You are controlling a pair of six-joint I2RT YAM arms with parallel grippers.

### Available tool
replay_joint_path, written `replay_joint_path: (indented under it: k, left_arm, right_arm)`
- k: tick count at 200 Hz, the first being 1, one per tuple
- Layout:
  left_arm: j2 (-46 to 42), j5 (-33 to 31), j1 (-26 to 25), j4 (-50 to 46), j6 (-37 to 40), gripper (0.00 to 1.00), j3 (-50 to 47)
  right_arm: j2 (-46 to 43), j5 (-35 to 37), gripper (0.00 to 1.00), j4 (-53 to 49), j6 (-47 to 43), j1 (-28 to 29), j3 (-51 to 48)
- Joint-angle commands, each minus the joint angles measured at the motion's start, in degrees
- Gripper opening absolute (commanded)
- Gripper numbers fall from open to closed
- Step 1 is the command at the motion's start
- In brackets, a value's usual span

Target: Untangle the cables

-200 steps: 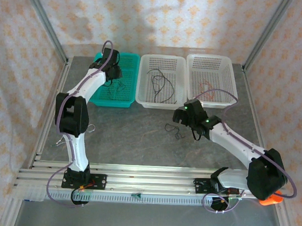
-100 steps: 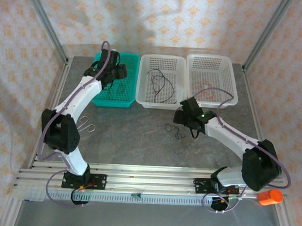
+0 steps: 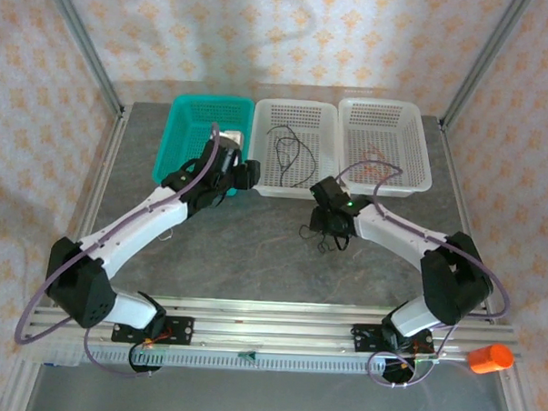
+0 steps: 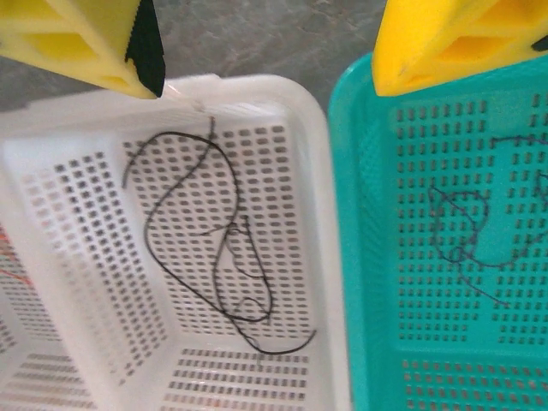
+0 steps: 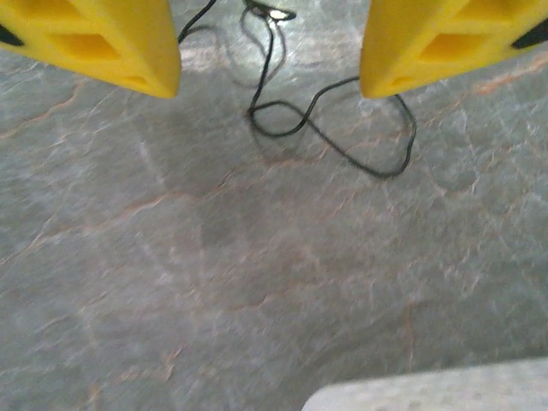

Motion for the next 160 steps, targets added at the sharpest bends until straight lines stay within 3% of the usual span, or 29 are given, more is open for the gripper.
replay_joint_path:
  k: [1,19,40,56,97,108,133,160]
  left_arm:
    - [-3.3,1.8,-2.0,7.3,-2.5,0.69,-3.4]
    - [-4.1,3.4,-3.8,9.7,-3.4,0.69,-5.6]
    - [-3.0,4.7,-5.4,11.0,-3.9,0.69,-6.3]
    - [-2.0,4.8,-6.5,11.3,-3.7,0.69,-6.0]
    - [-1.5,5.9,-7.2,12.9,-4.0,0.69,-6.1]
    - [-1.4,6.0,-7.2,12.9,-3.8,0.69,-6.0]
    - [-0.7,6.1,-7.2,12.7,-3.5,0.68,-5.5]
    - [-0.5,6.3,-7.2,13.3,-3.9,0.68,-5.6]
  right_arm:
    - [-0.5,-2.0,0.52,-3.0,-3.0,0.5,-0.7]
    - [-1.1,-2.2,0.51,-4.9,-4.2,0.5,-2.0]
    - [-1.5,0.3,0.46,-6.6,0.4,0.5,-2.1]
    - [-3.1,-2.8,0.43,-3.1,2.2,0.5,-3.5]
    - [-4.1,-8.8,0.39,-1.2,-11.8,0.6,-5.6]
    - [-3.8,-8.8,0.43,-1.5,-13.4,0.6,-5.6]
    - [-1.9,-9.3,0.65,0.1,-13.7,0.6,-5.3]
    - [0.4,-6.2,0.71,0.5,-13.4,0.6,-4.3]
